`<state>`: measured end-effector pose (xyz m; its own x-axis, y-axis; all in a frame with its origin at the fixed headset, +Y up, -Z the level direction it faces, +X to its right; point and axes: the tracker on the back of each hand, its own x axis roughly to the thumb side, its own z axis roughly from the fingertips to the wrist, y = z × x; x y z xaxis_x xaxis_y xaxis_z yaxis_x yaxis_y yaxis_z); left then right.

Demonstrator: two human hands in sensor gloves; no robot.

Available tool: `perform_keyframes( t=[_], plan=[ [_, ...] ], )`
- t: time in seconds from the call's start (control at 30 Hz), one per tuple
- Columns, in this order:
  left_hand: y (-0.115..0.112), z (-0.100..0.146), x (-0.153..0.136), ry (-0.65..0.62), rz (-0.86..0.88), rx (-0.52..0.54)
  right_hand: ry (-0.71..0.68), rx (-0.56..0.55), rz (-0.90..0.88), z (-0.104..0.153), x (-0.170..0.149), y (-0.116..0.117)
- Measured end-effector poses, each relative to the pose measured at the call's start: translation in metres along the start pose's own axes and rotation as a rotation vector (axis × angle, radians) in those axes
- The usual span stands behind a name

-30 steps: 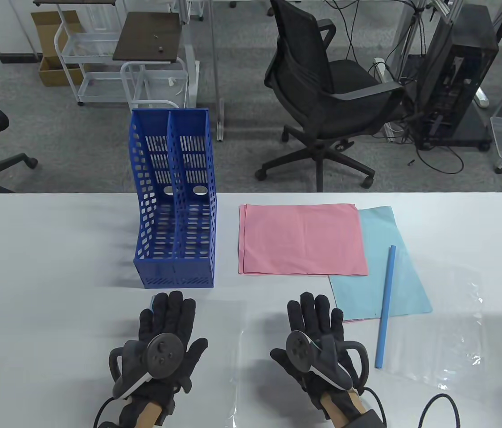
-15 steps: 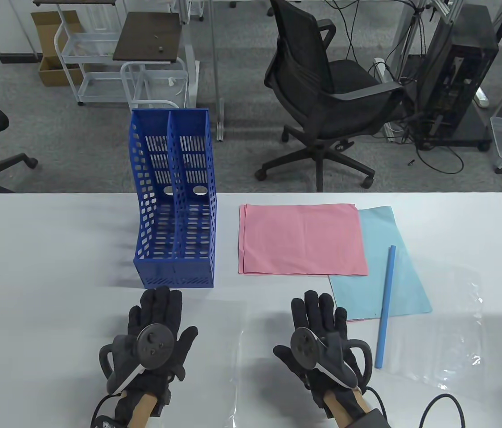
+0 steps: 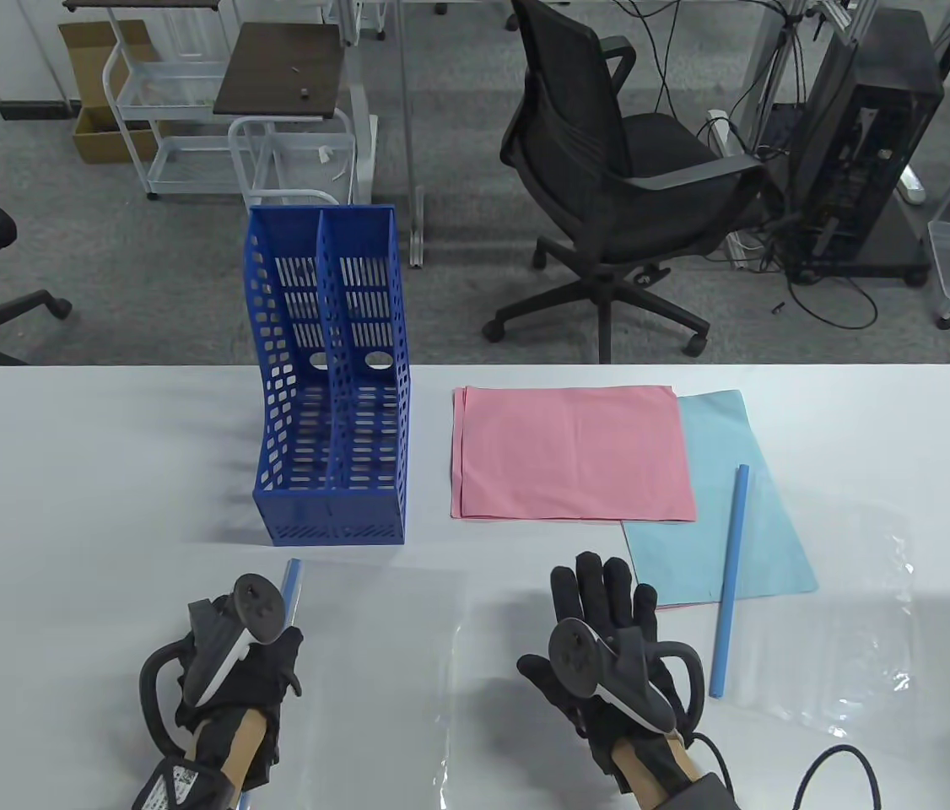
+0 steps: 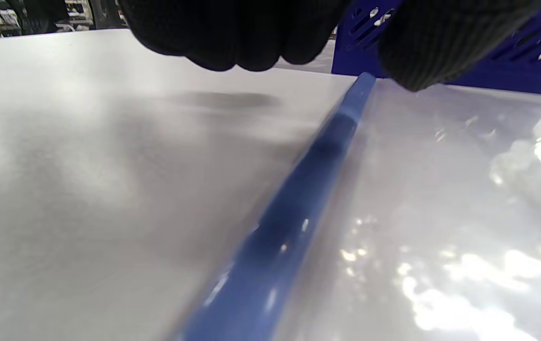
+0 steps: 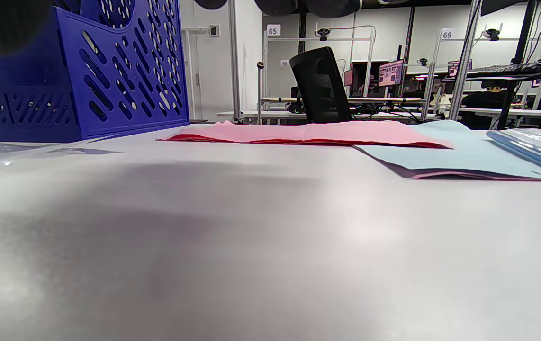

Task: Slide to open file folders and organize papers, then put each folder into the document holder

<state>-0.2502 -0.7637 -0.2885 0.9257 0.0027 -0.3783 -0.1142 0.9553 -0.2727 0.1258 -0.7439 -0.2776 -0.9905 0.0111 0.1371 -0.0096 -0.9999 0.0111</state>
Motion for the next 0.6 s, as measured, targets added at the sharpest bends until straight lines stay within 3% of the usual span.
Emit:
perform_keyframes(
  t=[0.13, 0.2, 0.47, 0.6],
  plan=[
    [-0.009, -0.009, 0.010, 0.037, -0.039, -0.140, -0.001, 0.004, 0.014, 0.000, 0.002, 0.002],
    [-0.009, -0.012, 0.014, 0.048, -0.049, -0.098, 0.000, 0.007, 0.022, -0.001, 0.002, 0.003],
    [-0.012, -0.022, 0.008, 0.056, 0.107, -0.194, 0.001, 0.017, 0.025, -0.002, 0.003, 0.005],
    [-0.013, -0.017, 0.002, 0.023, 0.181, -0.145, -0.001, 0.018, 0.019, -0.002, 0.004, 0.005]
  ],
)
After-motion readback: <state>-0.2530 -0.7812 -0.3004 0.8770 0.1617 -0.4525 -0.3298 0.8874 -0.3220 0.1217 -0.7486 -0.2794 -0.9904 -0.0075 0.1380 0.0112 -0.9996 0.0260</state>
